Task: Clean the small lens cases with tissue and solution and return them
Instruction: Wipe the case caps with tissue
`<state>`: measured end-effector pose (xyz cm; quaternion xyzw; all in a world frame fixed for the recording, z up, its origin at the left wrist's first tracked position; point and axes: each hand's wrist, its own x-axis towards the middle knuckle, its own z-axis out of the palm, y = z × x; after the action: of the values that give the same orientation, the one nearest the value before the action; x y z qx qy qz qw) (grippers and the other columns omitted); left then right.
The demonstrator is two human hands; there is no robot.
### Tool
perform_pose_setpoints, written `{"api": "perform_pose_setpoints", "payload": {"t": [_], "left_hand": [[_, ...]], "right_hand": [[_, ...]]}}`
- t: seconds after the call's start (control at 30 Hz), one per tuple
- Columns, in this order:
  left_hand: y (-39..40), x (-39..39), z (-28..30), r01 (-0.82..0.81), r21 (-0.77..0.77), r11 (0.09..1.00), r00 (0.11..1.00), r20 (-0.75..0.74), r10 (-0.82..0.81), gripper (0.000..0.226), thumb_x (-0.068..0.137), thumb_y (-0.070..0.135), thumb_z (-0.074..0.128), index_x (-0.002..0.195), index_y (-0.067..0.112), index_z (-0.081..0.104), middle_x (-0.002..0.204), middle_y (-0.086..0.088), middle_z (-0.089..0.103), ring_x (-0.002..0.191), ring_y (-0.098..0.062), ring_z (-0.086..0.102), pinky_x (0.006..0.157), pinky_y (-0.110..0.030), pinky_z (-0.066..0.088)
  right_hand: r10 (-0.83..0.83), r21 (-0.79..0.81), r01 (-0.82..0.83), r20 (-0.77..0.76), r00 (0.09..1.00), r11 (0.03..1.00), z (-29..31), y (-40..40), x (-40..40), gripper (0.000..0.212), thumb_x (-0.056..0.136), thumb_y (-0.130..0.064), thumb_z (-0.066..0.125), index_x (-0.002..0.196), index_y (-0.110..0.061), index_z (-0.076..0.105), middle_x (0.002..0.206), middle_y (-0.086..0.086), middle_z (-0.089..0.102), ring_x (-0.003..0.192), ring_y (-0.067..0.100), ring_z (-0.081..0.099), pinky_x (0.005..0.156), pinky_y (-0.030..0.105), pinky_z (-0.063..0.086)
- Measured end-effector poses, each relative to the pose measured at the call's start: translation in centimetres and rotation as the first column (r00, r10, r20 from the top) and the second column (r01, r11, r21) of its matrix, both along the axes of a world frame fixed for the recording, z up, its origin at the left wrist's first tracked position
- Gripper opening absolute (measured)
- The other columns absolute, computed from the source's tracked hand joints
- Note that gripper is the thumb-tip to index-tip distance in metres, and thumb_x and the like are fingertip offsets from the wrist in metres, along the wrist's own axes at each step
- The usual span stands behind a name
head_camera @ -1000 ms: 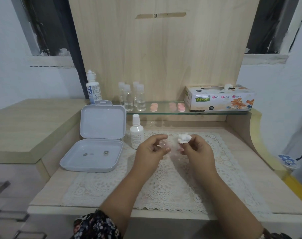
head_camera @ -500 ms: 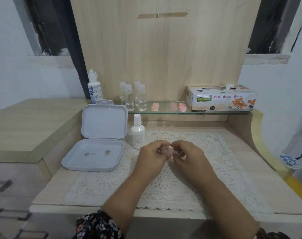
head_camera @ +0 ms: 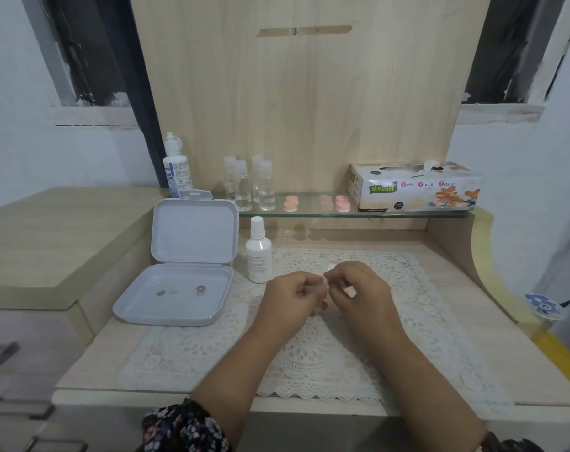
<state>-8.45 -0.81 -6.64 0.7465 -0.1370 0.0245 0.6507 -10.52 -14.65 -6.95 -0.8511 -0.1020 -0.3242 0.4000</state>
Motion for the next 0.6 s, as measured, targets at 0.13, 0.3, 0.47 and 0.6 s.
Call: {"api": "perform_pose_setpoints", "payload": {"t": [0.13, 0.3, 0.47, 0.6], "left_hand": [[-0.04, -0.07, 0.04, -0.018, -0.018, 1.000, 0.997, 0.078, 0.019, 0.026, 0.083, -0.001, 0.067, 0.082, 0.024, 0.070, 0.078, -0.002, 0.072, 0.076, -0.018, 0.072, 0.076, -0.032, 0.058], [-0.29, 0.07, -0.22, -0.072, 0.080, 0.994, 0.985, 0.164, 0.058, 0.020, 0.083, 0.011, 0.072, 0.099, 0.024, 0.071, 0.089, 0.012, 0.070, 0.086, 0.001, 0.066, 0.082, -0.020, 0.054], [-0.29, -0.20, -0.22, -0.042, 0.138, 0.990, 0.990, 0.138, 0.023, 0.016, 0.085, 0.015, 0.070, 0.097, 0.026, 0.070, 0.080, 0.005, 0.070, 0.077, -0.006, 0.066, 0.078, -0.030, 0.056], [-0.21, 0.01, -0.43, -0.096, 0.218, 0.971, 0.975, 0.217, 0.048, 0.032, 0.085, 0.019, 0.067, 0.115, 0.031, 0.066, 0.073, 0.010, 0.065, 0.081, -0.008, 0.060, 0.079, -0.025, 0.050]], "right_hand": [[-0.042, 0.278, 0.075, -0.124, 0.991, 0.958, 0.22, 0.14, 0.22, 0.016, 0.085, -0.008, 0.068, 0.087, -0.024, 0.067, 0.088, -0.009, 0.066, 0.083, 0.001, 0.061, 0.069, 0.009, 0.047], [0.235, 0.691, 0.021, -0.274, 0.932, 0.723, -0.39, -0.32, 0.70, 0.009, 0.073, -0.007, 0.075, 0.080, -0.012, 0.070, 0.085, 0.020, 0.070, 0.086, 0.038, 0.070, 0.080, 0.046, 0.058], [-0.005, 0.150, 0.010, -0.035, 0.999, 0.989, 0.32, 0.28, -0.18, 0.017, 0.081, 0.004, 0.067, 0.079, -0.013, 0.070, 0.086, -0.010, 0.065, 0.085, 0.002, 0.061, 0.075, 0.011, 0.047], [0.019, 0.220, -0.008, -0.049, 0.999, 0.976, 0.26, 0.32, -0.09, 0.022, 0.083, 0.002, 0.067, 0.083, -0.019, 0.070, 0.088, -0.012, 0.066, 0.086, 0.000, 0.061, 0.075, 0.010, 0.046]]}}
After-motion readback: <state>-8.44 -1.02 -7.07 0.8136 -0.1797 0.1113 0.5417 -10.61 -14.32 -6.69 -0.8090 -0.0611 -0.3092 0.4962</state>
